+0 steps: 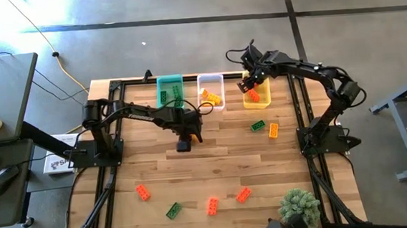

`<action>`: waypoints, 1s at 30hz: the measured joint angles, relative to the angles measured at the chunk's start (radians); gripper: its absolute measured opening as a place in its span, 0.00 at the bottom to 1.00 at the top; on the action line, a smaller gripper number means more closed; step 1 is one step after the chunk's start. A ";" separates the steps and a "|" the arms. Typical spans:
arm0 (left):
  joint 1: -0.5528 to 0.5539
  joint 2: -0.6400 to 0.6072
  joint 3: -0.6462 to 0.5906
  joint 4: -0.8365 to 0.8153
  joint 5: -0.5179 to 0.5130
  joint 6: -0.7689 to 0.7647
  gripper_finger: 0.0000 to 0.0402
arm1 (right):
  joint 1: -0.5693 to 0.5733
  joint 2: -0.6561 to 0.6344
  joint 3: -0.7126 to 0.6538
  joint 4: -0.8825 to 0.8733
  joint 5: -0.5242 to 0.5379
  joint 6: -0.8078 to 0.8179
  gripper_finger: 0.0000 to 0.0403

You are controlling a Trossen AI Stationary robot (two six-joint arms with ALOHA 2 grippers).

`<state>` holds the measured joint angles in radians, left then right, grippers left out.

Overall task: Sort & place blocks by color
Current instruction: Put the yellow game piece into the white bin

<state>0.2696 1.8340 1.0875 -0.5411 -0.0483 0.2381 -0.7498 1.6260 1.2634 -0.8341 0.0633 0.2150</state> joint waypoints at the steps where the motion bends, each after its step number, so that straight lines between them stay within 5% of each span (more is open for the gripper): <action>1: 0.000 -0.002 0.000 0.004 0.000 0.000 0.27 | 0.000 0.000 0.021 -0.019 -0.019 -0.009 0.50; 13: 0.038 -0.033 0.164 0.038 -0.046 0.048 0.27 | 0.021 -0.084 0.216 -0.251 -0.124 -0.032 0.50; 30: 0.329 -0.022 0.260 0.232 0.045 0.026 0.34 | 0.111 -0.219 0.274 -0.288 -0.127 0.120 0.50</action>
<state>0.5989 1.8122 1.3476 -0.3094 -0.0030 0.2638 -0.6393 1.4074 1.5375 -1.1220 -0.0633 0.3352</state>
